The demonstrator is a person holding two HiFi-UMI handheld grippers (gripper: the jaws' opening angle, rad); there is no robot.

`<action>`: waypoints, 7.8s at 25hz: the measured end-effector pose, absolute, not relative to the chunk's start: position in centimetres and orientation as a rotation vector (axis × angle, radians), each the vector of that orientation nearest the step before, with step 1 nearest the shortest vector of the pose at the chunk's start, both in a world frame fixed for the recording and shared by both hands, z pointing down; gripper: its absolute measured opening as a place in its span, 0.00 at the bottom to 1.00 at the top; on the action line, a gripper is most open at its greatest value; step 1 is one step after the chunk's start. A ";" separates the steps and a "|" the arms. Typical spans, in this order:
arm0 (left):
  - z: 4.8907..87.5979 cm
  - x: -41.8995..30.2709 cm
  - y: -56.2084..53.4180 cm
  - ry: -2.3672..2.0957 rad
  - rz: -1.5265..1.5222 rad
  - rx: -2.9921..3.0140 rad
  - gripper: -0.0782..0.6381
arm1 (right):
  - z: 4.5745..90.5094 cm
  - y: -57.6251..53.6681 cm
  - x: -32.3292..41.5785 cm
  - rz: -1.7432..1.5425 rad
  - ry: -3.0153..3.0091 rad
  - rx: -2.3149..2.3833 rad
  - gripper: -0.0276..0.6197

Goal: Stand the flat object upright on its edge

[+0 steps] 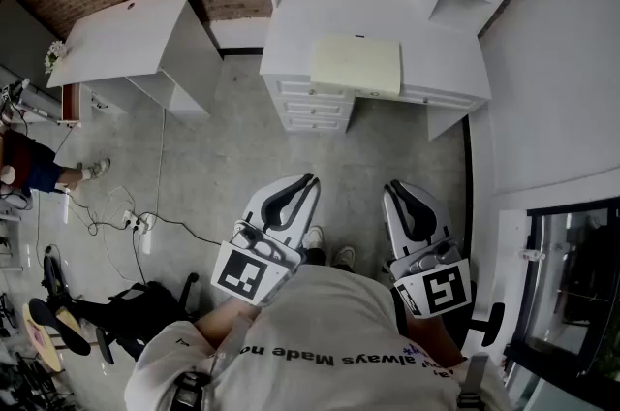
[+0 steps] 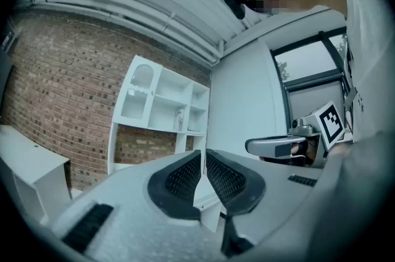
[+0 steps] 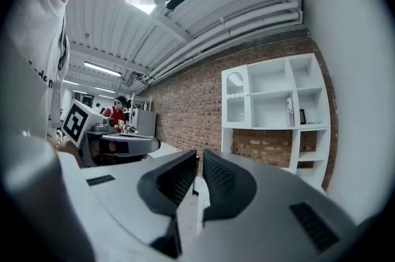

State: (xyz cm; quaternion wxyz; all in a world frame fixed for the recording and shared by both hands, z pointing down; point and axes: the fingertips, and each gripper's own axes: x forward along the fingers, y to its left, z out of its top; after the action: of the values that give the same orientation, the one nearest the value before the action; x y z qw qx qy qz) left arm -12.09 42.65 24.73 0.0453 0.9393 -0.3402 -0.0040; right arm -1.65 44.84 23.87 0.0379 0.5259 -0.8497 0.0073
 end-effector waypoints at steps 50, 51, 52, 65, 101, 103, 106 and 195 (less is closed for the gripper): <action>26.4 2.3 13.8 -1.190 -0.005 2.814 0.15 | 27.1 15.6 13.3 -0.017 -2.643 1.493 0.10; 26.2 2.5 13.2 -1.202 -0.038 2.825 0.15 | 27.2 15.0 13.6 -0.018 -2.647 1.487 0.10; 26.2 2.7 12.6 -1.214 -0.043 2.827 0.15 | 27.2 14.4 13.7 -0.021 -2.652 1.480 0.10; 27.7 2.1 6.7 -1.258 0.038 2.752 0.15 | 27.3 8.3 12.8 -0.038 -2.685 1.413 0.10; 40.9 -2.5 -4.4 -1.018 0.222 2.492 0.22 | 37.3 -1.9 8.7 0.032 -2.472 1.280 0.16; 43.7 -2.7 -4.2 -0.997 0.257 2.435 0.24 | 39.6 -1.8 8.7 0.075 -2.435 1.254 0.18; 47.3 -3.0 -4.0 -0.968 0.283 2.356 0.28 | 43.1 -2.0 8.6 0.111 -2.421 1.218 0.25; 53.6 -9.3 -7.9 -1.160 0.299 2.048 0.50 | 60.9 -4.1 1.5 -0.077 -2.259 0.889 0.44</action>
State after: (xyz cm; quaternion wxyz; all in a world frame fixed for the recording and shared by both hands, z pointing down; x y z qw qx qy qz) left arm -9.32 -7.93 53.62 0.3750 0.8003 -0.4531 0.1166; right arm 1.48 -4.08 60.94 0.3489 0.3432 -0.8716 -0.0298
